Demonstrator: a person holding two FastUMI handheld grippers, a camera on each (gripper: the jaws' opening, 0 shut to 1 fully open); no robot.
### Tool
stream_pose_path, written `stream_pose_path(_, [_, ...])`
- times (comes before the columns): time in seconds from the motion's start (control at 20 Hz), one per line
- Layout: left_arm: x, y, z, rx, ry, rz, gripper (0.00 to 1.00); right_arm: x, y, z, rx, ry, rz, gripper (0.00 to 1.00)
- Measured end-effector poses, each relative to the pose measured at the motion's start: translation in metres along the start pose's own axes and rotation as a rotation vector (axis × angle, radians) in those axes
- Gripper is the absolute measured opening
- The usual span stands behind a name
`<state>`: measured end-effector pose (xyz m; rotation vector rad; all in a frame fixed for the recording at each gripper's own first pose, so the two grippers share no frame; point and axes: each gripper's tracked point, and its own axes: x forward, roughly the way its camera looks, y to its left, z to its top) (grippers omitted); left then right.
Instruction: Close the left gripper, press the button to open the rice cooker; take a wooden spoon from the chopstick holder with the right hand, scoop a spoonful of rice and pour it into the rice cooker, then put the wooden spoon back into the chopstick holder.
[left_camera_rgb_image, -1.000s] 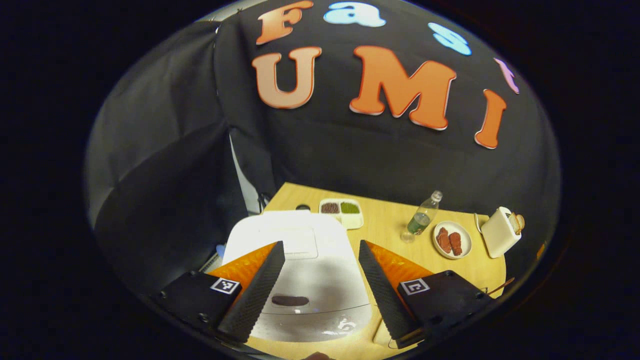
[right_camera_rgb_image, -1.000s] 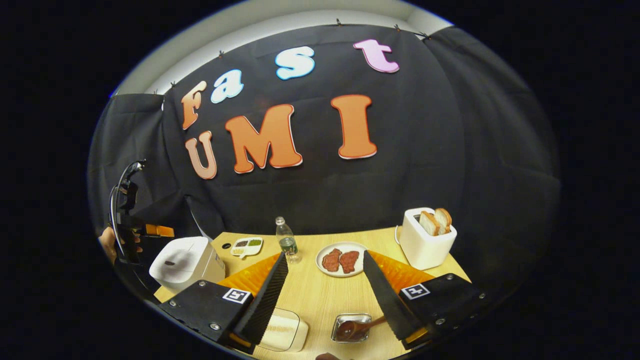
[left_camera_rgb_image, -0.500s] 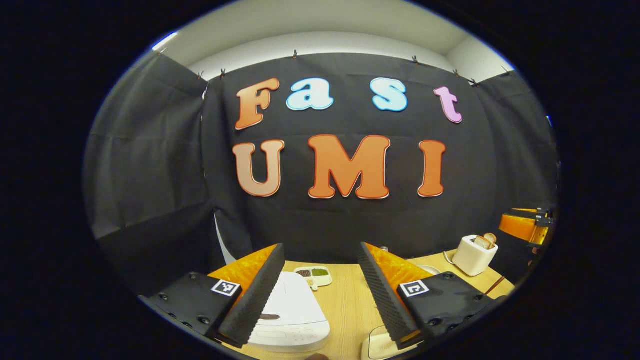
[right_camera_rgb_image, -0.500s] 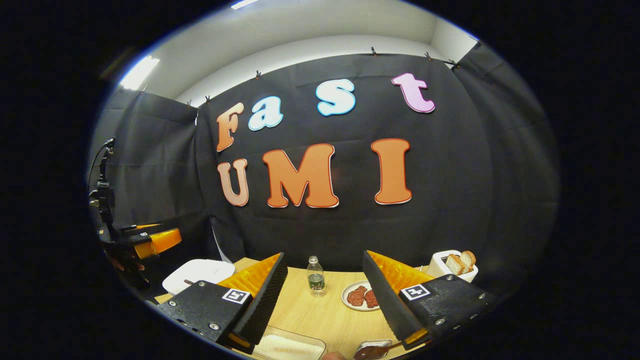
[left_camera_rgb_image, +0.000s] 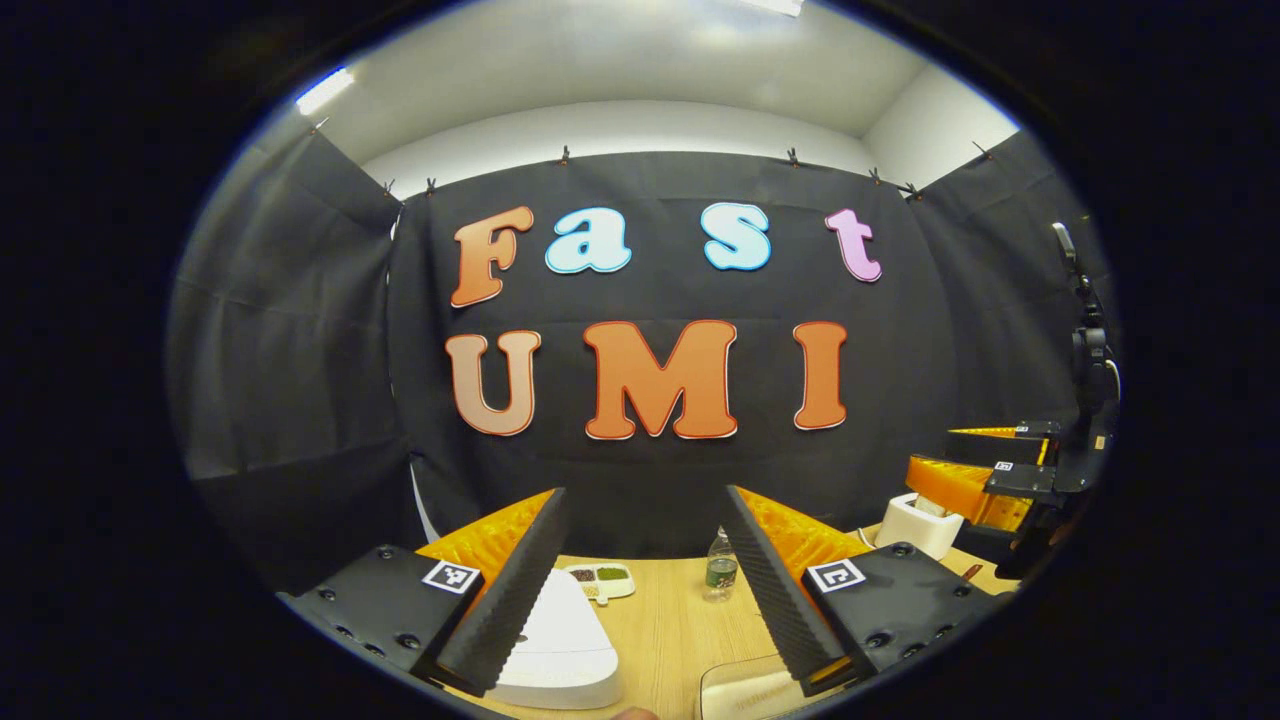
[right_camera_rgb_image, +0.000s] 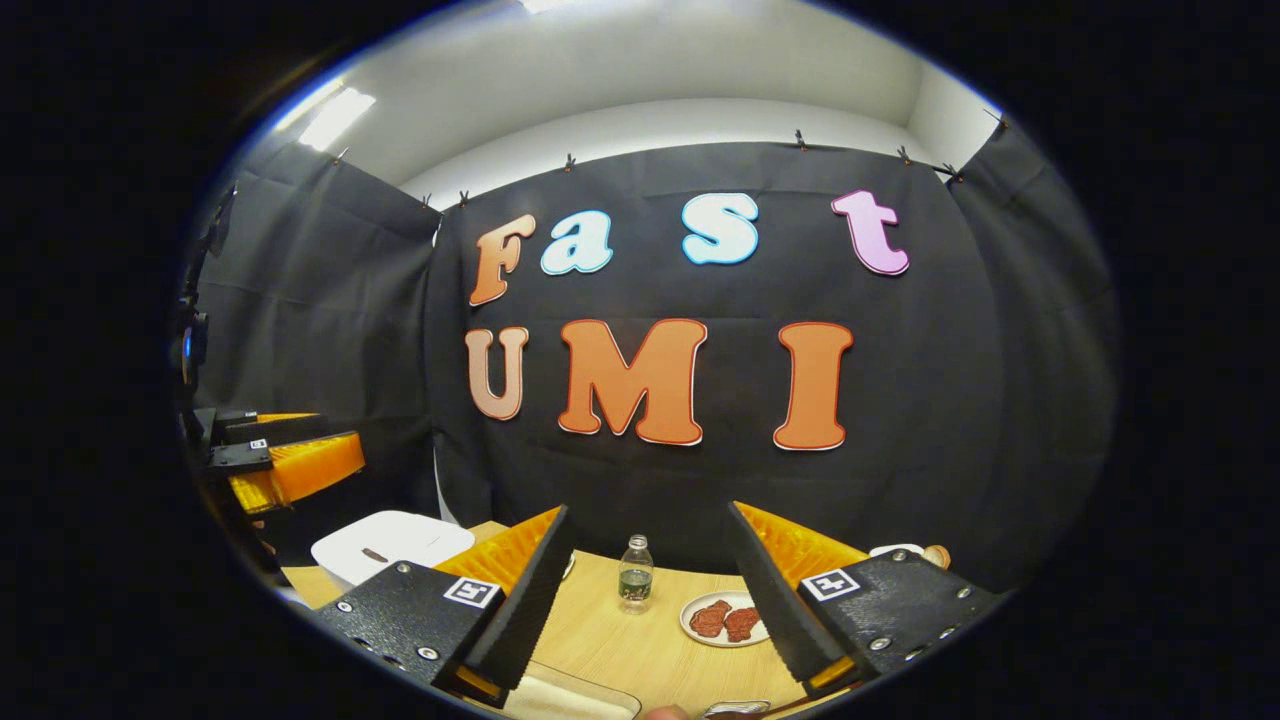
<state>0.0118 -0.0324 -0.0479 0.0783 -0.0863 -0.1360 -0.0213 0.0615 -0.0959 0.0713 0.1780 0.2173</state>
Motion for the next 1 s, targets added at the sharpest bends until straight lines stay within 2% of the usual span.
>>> stream_pose_path(0.15, [-0.001, 0.0, 0.007, 0.017, -0.021, 0.016, 1.0, -0.001, -0.007, 0.002, 0.005, -0.005, -0.021, 0.94])
stream_pose_path(0.55, [0.001, -0.015, 0.014, 0.013, -0.039, -0.012, 1.0, -0.005, -0.019, 0.004, 0.03, -0.001, -0.057, 0.94])
stream_pose_path(0.85, [0.002, -0.01, 0.017, 0.002, -0.046, -0.006, 1.0, -0.005, -0.01, 0.002, 0.022, 0.01, -0.045, 0.94])
stream_pose_path(1.0, [0.002, -0.016, 0.012, -0.035, -0.021, -0.029, 1.0, -0.004, 0.0, -0.002, 0.053, 0.042, -0.028, 0.94])
